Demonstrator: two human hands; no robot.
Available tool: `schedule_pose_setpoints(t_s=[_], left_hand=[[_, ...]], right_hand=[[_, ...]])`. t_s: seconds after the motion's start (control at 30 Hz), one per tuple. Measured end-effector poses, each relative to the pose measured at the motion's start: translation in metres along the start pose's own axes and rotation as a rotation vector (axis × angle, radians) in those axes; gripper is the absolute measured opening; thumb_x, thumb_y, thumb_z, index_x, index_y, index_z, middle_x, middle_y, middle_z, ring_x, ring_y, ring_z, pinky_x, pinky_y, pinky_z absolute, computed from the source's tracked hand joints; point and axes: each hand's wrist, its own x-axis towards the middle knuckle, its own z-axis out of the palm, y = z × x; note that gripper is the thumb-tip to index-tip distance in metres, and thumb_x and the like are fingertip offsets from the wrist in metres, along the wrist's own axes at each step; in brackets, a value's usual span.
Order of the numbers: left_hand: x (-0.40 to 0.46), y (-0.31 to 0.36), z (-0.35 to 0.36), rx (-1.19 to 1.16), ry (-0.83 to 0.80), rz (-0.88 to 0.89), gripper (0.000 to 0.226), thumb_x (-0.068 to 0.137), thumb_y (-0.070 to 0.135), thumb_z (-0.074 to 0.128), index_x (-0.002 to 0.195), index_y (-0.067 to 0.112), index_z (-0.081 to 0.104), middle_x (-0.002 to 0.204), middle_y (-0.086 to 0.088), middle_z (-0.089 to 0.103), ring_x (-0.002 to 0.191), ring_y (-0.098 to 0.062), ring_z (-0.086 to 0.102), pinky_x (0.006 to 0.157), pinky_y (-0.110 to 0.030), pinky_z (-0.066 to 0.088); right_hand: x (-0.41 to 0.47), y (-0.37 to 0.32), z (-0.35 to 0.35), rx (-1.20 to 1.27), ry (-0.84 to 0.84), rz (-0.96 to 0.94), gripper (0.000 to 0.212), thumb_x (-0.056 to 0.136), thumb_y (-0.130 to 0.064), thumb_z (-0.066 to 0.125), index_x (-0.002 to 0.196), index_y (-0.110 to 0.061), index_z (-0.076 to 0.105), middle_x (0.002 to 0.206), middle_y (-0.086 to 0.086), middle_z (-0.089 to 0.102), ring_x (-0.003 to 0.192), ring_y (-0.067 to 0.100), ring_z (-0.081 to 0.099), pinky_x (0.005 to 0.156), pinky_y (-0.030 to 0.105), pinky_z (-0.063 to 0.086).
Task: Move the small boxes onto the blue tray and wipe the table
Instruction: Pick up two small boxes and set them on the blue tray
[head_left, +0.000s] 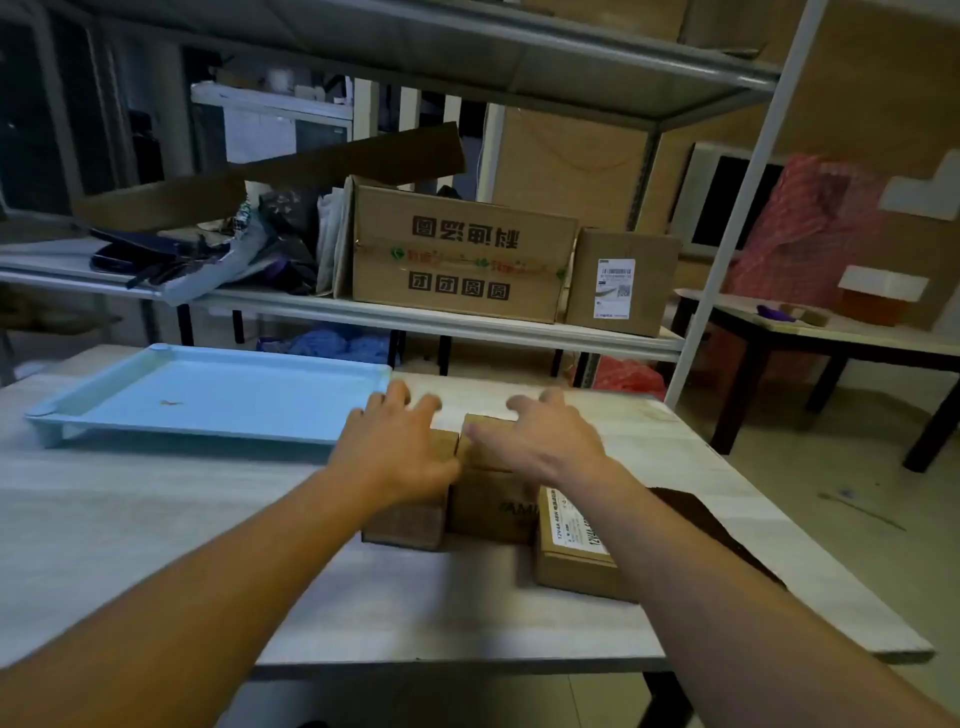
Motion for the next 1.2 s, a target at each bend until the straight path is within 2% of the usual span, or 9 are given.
schedule_pose_setpoints(t_s=[0.13,0.23,0.4,0.53,0.67,0.77,0.87,0.97,1.2], left_hand=[[-0.022,-0.011,0.026,-0.007,-0.164,-0.086,0.080,0.063,0.073,0.052,0.132,0.033,0.049,0.132,-0.011,0.042,0.120,-0.036,0.046,0.096,-0.050,0.045],[-0.026,-0.013,0.043,-0.048,-0.146,-0.123,0.086,0.061,0.079,0.057,0.134,0.037,0.040,0.140,-0.010,0.033,0.124,-0.038,0.045,0.098,-0.052,0.046],[-0.032,-0.011,0.061,-0.065,-0.036,-0.154,0.075,0.067,0.073,0.063,0.128,0.037,0.038,0.142,-0.016,0.026,0.117,-0.041,0.047,0.091,-0.049,0.052],[-0.032,-0.010,0.062,-0.107,-0.041,-0.181,0.071,0.071,0.070,0.065,0.129,0.040,0.038,0.137,-0.016,0.031,0.118,-0.040,0.047,0.087,-0.044,0.052],[-0.032,-0.020,0.057,-0.247,-0.003,-0.231,0.080,0.068,0.071,0.069,0.137,0.045,0.039,0.135,-0.010,0.034,0.114,-0.033,0.053,0.087,-0.039,0.052],[-0.029,-0.043,0.044,-0.570,0.082,-0.296,0.081,0.066,0.068,0.075,0.137,0.052,0.040,0.127,-0.004,0.039,0.103,-0.026,0.055,0.084,-0.036,0.055],[-0.032,-0.063,0.022,-1.218,0.125,-0.439,0.074,0.063,0.067,0.080,0.128,0.042,0.057,0.132,-0.006,0.058,0.110,-0.027,0.063,0.086,-0.047,0.060],[-0.034,-0.071,0.006,-1.830,0.079,-0.516,0.054,0.083,0.054,0.070,0.131,0.032,0.062,0.128,-0.008,0.068,0.116,-0.033,0.065,0.091,-0.056,0.057],[-0.032,-0.097,0.002,-1.998,0.078,-0.545,0.051,0.089,0.055,0.061,0.132,0.027,0.066,0.130,-0.014,0.069,0.120,-0.039,0.064,0.086,-0.053,0.058]], right_hand=[[-0.004,-0.014,0.020,0.006,-0.158,0.151,0.102,0.075,-0.091,0.044,0.148,-0.020,0.054,0.157,0.018,0.042,0.136,0.040,0.050,0.111,0.048,0.043],[-0.002,-0.016,0.040,-0.011,-0.070,0.154,0.092,0.076,-0.087,0.050,0.139,-0.020,0.060,0.146,0.017,0.052,0.130,0.038,0.054,0.107,0.047,0.047],[-0.006,-0.013,0.054,-0.043,-0.008,0.153,0.081,0.083,-0.080,0.053,0.142,-0.024,0.054,0.145,0.018,0.047,0.129,0.041,0.051,0.107,0.047,0.043],[-0.007,-0.009,0.056,-0.024,0.037,0.120,0.071,0.084,-0.074,0.055,0.131,-0.021,0.060,0.138,0.019,0.052,0.124,0.040,0.054,0.102,0.045,0.046],[-0.006,-0.009,0.046,0.043,0.099,0.138,0.069,0.072,-0.075,0.062,0.111,-0.019,0.069,0.112,0.009,0.069,0.101,0.031,0.064,0.071,0.036,0.049],[0.004,0.003,0.026,0.384,0.091,0.246,0.064,0.069,-0.075,0.061,0.101,-0.020,0.069,0.098,0.005,0.070,0.086,0.024,0.065,0.067,0.034,0.051],[0.014,0.020,0.007,1.050,-0.030,0.358,0.057,0.074,-0.064,0.060,0.107,-0.018,0.068,0.111,0.014,0.071,0.101,0.033,0.066,0.090,0.055,0.058],[0.018,0.029,0.003,1.541,-0.132,0.437,0.049,0.078,-0.051,0.058,0.109,-0.015,0.069,0.115,0.018,0.070,0.109,0.043,0.065,0.089,0.066,0.054],[0.027,0.019,0.019,1.710,-0.181,0.488,0.051,0.075,-0.051,0.061,0.107,-0.012,0.071,0.114,0.020,0.071,0.107,0.047,0.068,0.084,0.065,0.057]])
